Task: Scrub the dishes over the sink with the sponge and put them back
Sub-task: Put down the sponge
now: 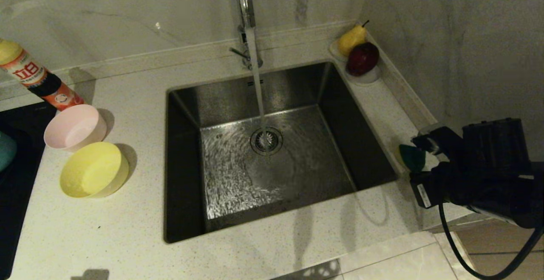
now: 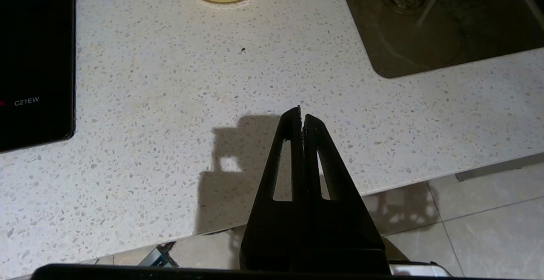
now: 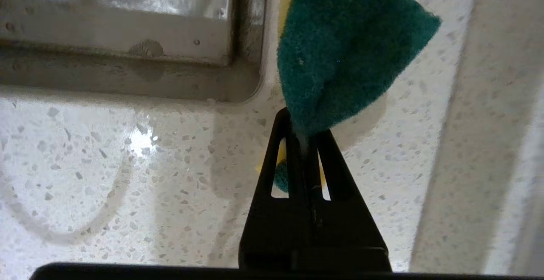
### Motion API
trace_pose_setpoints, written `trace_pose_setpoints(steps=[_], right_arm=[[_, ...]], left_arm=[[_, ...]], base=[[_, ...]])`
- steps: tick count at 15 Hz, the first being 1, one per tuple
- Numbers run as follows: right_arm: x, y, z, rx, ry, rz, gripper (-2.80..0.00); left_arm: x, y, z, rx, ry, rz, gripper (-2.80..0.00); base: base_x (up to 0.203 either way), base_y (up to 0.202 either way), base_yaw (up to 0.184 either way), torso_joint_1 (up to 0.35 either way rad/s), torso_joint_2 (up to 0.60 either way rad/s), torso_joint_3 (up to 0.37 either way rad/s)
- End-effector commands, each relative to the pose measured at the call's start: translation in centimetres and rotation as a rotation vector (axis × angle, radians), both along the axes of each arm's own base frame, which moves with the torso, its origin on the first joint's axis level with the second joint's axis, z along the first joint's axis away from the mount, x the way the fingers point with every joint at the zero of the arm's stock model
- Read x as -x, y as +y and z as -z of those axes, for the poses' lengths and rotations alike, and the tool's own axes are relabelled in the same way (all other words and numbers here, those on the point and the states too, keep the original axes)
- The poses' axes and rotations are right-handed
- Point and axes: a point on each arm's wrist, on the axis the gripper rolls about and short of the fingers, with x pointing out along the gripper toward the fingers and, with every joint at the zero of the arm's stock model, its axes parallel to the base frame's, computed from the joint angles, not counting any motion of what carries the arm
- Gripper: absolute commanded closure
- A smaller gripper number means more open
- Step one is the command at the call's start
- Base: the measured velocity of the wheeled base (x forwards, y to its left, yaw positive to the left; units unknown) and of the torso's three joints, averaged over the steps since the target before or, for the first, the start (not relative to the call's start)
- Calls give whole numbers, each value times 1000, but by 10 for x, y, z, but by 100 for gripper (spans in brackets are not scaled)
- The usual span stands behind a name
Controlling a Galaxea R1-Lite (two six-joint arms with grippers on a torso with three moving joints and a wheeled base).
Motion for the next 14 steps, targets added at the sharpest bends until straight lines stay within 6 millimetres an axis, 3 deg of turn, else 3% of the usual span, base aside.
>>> trace_pose_setpoints(steps=[1,7,8,14], right_arm=[[1,0,-3,-2,-13,2,0],[3,-1,1,7,4,3,0],[2,0,2,6,6,3,-280],[2,0,-2,-3,-9,3,-280]], left_arm=[[0,0,0,0,2,0,0],[0,0,0,0,2,0,0],[0,0,0,0,2,0,0],[0,0,0,0,2,0,0]], base=[[0,0,0,0,0,0],[0,0,0,0,0,0],[0,0,0,0,0,0],[0,0,0,0,0,0]])
